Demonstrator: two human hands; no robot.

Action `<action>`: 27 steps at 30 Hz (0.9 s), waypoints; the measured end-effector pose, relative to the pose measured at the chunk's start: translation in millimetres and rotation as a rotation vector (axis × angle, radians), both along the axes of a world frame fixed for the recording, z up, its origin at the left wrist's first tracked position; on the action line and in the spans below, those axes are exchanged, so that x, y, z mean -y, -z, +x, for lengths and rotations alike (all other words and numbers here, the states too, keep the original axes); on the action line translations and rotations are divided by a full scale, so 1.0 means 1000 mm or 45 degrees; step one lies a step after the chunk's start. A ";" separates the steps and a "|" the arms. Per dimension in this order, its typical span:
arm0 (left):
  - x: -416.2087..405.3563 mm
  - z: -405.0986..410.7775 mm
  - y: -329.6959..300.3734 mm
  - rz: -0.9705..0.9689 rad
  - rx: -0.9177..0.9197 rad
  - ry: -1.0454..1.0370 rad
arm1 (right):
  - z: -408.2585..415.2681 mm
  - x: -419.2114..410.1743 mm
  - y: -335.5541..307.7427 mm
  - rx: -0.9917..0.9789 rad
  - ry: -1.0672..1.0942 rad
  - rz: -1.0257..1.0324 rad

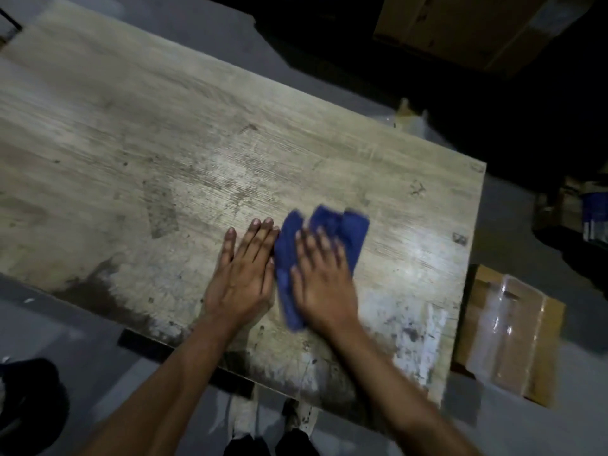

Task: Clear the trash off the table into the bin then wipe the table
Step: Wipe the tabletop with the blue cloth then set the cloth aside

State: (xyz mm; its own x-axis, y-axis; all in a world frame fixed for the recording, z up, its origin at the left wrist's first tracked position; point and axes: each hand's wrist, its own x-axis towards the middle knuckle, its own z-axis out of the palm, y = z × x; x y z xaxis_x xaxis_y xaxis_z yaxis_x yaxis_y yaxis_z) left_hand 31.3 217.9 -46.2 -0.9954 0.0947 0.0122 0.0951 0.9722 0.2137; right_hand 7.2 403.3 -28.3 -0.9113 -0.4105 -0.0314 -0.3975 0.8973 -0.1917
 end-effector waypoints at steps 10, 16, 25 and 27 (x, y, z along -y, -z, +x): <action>-0.001 0.002 0.001 0.006 -0.022 -0.013 | 0.116 -0.047 -0.010 -0.102 0.044 -0.487; 0.000 0.002 0.003 0.013 -0.037 -0.008 | -0.122 -0.057 -0.032 -0.172 0.442 -0.629; 0.009 -0.002 0.012 0.093 -0.095 -0.021 | -0.171 0.030 0.009 -0.019 0.289 0.006; 0.023 -0.006 0.014 0.108 -0.135 -0.093 | -0.114 0.050 0.008 -0.066 0.163 0.029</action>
